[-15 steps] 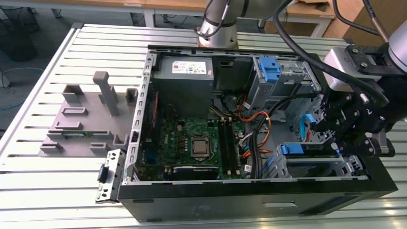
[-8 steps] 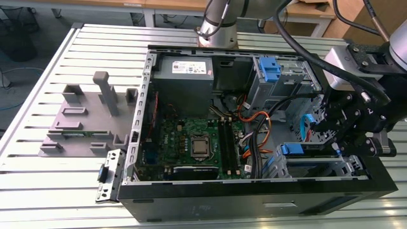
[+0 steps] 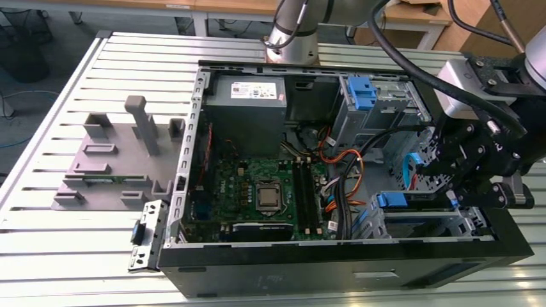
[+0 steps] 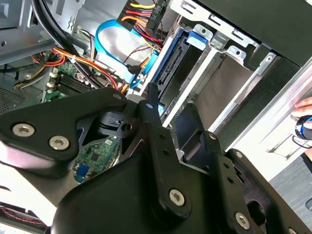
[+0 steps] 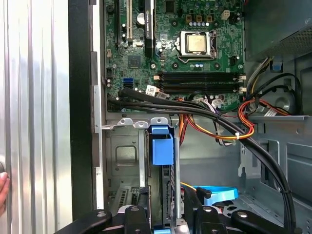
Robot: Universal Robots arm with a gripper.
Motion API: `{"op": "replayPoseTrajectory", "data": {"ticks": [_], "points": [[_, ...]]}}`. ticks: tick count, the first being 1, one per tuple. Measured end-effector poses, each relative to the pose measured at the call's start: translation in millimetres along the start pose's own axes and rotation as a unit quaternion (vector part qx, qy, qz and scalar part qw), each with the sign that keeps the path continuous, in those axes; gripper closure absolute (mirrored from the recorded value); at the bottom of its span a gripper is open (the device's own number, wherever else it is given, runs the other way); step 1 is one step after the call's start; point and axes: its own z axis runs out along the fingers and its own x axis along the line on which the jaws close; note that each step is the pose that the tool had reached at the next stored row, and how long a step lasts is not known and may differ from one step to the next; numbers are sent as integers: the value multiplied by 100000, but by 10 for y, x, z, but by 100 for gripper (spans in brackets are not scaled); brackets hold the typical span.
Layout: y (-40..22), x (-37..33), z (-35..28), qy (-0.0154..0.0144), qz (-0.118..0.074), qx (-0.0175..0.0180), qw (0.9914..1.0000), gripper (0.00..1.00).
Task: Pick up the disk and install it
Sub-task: 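Insert the first disk wire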
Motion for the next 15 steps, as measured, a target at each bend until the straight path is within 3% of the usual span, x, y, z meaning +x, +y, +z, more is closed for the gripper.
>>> {"op": "replayPoseTrajectory", "data": {"ticks": [6, 15], "points": [[2, -38, 4, -18, 3, -2, 100000, 58], [7, -197, 15, -11, -2, -5, 100000, 58]]}}
